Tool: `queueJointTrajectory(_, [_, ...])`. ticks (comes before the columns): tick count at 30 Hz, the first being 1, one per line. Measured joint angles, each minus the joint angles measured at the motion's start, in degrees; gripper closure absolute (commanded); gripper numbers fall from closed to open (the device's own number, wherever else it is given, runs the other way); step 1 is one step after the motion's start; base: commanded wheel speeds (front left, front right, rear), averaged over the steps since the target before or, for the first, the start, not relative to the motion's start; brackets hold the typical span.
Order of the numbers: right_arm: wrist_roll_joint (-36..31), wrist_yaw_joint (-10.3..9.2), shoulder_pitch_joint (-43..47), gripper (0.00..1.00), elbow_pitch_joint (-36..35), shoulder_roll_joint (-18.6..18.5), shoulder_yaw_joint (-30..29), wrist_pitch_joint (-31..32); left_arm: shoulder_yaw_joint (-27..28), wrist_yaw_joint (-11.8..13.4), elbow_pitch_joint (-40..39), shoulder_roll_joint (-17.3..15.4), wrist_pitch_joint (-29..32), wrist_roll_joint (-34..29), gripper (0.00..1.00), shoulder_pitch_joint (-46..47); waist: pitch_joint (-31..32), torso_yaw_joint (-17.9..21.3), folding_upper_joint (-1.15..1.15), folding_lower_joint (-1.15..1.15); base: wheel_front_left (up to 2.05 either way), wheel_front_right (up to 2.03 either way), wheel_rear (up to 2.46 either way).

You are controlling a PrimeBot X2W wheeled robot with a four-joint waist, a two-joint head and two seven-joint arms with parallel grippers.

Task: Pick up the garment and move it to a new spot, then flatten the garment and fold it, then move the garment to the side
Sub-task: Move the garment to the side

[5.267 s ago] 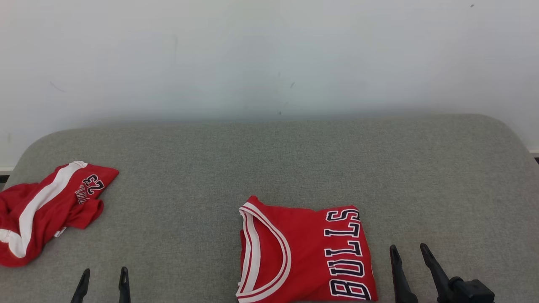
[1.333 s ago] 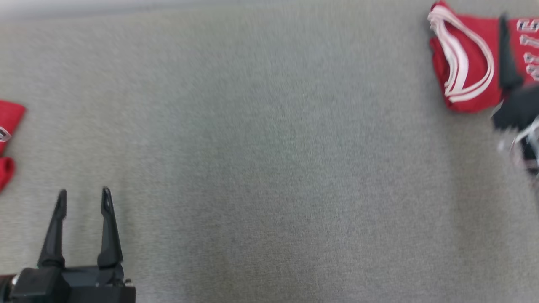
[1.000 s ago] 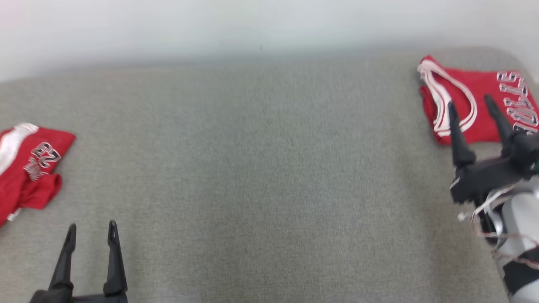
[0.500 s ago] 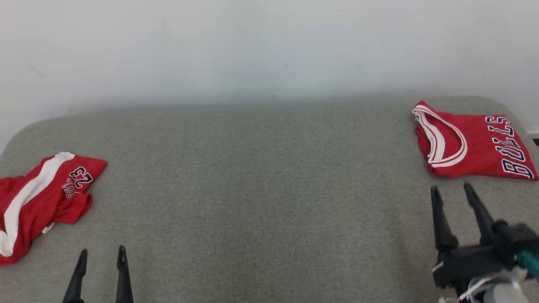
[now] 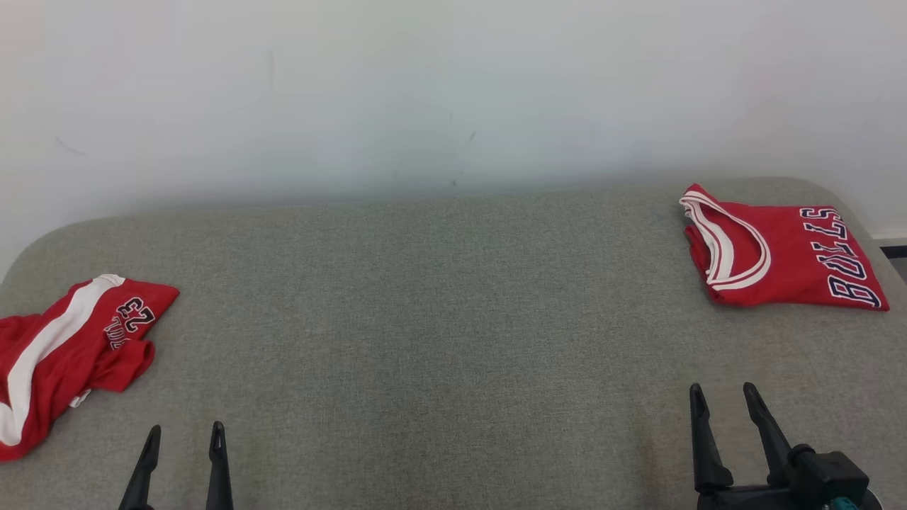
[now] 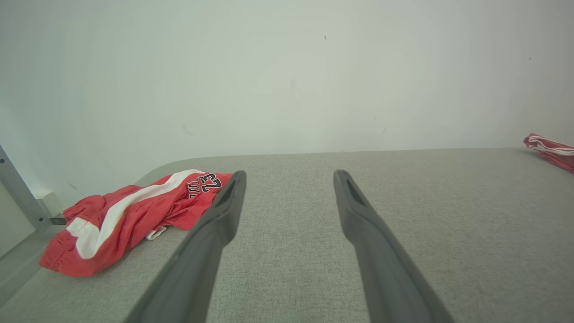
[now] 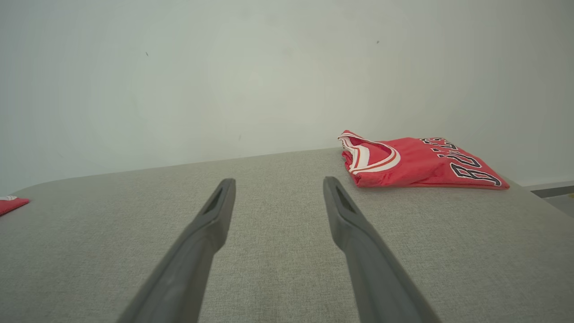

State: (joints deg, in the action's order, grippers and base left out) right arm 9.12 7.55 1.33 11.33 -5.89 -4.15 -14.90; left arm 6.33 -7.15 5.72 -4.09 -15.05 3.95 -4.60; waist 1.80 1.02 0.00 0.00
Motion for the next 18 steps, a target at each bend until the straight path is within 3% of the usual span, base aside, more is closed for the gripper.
queueJointTrajectory(18, [-3.4,0.0,2.3,0.0,-1.5,2.6,-1.1,-0.1,-1.1,0.5,3.4,-0.8,0.0,-1.0,0.0,0.0,0.7,-0.4,0.0,0.0,0.0,0.0,0.0])
